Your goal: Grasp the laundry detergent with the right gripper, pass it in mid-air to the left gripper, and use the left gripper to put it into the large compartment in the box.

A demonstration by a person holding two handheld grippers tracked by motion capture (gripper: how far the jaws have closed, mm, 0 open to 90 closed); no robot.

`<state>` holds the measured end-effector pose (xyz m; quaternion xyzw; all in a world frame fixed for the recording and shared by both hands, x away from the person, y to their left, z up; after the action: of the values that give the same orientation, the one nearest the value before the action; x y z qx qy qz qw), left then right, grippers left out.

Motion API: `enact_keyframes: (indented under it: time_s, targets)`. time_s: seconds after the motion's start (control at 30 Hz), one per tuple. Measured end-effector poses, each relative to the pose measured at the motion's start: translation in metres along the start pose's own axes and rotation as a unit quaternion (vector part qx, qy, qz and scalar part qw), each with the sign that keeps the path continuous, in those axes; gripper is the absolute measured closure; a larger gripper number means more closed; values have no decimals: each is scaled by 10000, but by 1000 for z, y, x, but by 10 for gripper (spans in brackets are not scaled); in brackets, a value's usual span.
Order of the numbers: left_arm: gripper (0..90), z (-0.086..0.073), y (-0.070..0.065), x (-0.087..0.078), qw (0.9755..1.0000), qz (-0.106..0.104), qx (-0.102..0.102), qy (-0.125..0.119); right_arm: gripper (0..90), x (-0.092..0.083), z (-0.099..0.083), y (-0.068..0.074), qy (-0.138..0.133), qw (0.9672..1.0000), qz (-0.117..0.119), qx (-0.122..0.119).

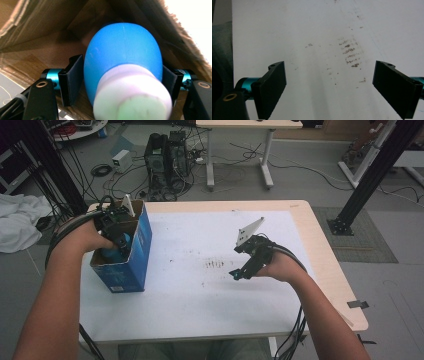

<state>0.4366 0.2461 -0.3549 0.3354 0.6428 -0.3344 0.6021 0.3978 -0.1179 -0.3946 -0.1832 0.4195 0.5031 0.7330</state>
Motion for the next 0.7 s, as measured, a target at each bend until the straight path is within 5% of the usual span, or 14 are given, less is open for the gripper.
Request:
enact_keyframes:
  time_s: [0.37,0.7]
  targets:
    - [274,0,-4,-10,9999,79,-121,-74,109,-6,0,0,-29,10000,-27,37]
    - [273,-2,-6,-25,9999,80,-23,-113,109,-11,-1,-3,17,10000,-83,-7]
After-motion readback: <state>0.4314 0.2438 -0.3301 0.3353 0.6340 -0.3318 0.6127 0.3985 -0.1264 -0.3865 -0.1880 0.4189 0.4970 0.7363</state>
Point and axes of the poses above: each handheld gripper's, and its own axes: x roughly forward along the jaws, z roughly out of its top, y roughly to its left, the point moved 8 cm from there along x, roughly forward along the jaws, and after that the axes turned 14 degrees about x, right-handed, at the moved point
